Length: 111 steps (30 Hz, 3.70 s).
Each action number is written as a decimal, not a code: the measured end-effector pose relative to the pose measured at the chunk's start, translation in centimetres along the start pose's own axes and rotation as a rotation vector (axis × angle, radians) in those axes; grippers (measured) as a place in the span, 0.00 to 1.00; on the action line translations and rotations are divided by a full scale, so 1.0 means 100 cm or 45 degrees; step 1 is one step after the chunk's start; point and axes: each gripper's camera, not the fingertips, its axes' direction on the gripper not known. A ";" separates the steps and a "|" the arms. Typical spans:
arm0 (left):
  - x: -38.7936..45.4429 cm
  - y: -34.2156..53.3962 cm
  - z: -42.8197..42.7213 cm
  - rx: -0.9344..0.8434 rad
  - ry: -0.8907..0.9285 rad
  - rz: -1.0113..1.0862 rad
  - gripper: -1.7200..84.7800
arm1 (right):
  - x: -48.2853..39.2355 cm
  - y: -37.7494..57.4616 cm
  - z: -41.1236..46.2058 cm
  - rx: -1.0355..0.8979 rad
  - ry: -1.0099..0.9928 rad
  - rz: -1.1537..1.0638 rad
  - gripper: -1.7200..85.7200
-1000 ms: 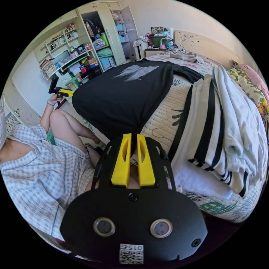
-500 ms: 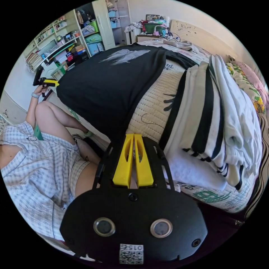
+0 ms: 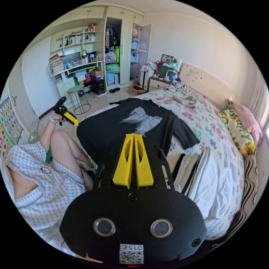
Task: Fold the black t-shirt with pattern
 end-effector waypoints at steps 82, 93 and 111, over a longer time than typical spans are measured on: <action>0.050 -0.412 0.189 0.477 -0.299 0.051 0.06 | 0.296 -0.430 0.147 -0.282 -0.332 -0.159 0.12; -0.011 -0.497 0.234 0.103 -0.372 -0.146 0.09 | 0.272 -0.333 0.219 -0.393 -0.328 -0.380 0.09; -0.003 -0.720 0.255 0.004 -0.247 -0.104 0.05 | 0.301 -0.279 0.304 -0.415 0.122 -0.281 0.07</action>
